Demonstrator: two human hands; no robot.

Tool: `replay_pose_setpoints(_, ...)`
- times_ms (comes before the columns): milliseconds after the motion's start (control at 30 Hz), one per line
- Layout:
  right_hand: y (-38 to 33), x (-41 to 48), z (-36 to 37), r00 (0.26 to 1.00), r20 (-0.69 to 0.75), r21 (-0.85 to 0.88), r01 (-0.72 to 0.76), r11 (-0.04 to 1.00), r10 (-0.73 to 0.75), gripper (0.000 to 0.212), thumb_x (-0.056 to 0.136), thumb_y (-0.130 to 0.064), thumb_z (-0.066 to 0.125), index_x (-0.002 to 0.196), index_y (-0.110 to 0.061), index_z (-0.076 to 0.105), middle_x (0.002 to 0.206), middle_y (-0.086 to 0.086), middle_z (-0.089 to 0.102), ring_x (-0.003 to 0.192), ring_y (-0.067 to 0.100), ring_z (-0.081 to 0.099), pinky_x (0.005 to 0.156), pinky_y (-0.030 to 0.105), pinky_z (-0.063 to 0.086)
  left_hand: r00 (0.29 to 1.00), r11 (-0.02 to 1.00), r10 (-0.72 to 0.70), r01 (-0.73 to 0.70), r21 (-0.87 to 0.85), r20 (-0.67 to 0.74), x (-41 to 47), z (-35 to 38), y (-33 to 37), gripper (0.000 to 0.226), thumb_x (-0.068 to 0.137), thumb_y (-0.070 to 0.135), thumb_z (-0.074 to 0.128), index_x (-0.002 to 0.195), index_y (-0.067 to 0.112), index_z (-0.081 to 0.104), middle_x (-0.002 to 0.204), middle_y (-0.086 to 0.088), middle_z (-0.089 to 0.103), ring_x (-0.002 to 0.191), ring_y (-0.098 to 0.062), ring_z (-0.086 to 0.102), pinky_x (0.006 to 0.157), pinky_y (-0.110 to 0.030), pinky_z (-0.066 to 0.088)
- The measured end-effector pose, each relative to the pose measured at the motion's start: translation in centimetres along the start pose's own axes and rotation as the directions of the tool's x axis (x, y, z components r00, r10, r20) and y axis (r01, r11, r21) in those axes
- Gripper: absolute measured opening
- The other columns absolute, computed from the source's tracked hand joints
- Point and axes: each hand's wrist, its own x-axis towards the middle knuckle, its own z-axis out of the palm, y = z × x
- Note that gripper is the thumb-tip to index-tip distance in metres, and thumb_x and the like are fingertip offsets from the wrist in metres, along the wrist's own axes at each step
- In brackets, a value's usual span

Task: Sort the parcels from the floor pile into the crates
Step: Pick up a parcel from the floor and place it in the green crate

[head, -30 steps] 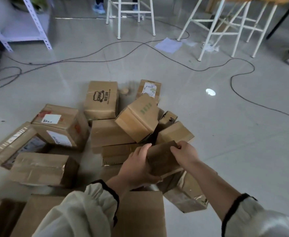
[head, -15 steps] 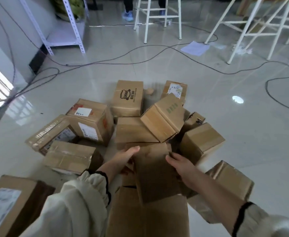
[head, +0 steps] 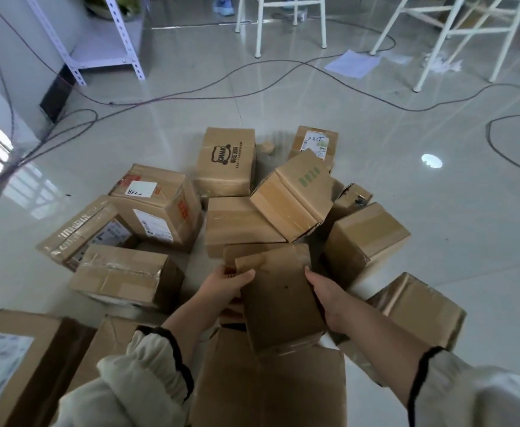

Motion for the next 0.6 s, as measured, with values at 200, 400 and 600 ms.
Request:
replay_pose_setpoints(200,-1.2,-1.4,-1.1,1.000,0.025,-0.109,0.016,0.994,-0.013,0.053,0.081,-0.056,0.060,0.122,-0.022,0.055,0.121,0.010,0.057,0.114,0.034,0.050,0.100,0.048,0.039,0.992,0.979,0.114,-0.104,-0.176,0.048,0.3,0.1,-0.5,0.021,0.088,0.030,0.064,0.107,0.024,0.060,0.100,-0.004,0.062,0.084,-0.026,0.063,0.052,-0.030,0.052)
replay_pose_setpoints(400,-2.8,-3.7,-2.3,0.976,-0.021,-0.264,0.204,0.943,-0.217,0.027,0.088,-0.019,0.063,0.114,-0.021,0.058,0.098,0.005,0.064,0.093,0.025,0.061,0.084,0.043,0.051,0.989,0.988,0.143,-0.140,0.061,-0.040,0.9,1.0,-1.8,0.026,0.090,0.016,0.062,0.115,0.015,0.058,0.093,-0.003,0.065,0.080,-0.019,0.065,0.058,-0.029,0.051)
replay_pose_setpoints(600,-1.8,-4.1,-1.1,0.985,0.044,-0.250,0.171,0.953,-0.165,0.021,0.090,-0.025,0.060,0.107,-0.013,0.065,0.108,0.013,0.067,0.095,0.028,0.063,0.065,0.033,0.050,0.998,0.993,-0.032,0.025,-0.118,-0.057,-0.1,-0.1,-0.3,0.050,0.076,0.066,0.059,0.095,0.020,0.062,0.089,-0.005,0.071,0.079,-0.023,0.069,0.060,-0.032,0.054)
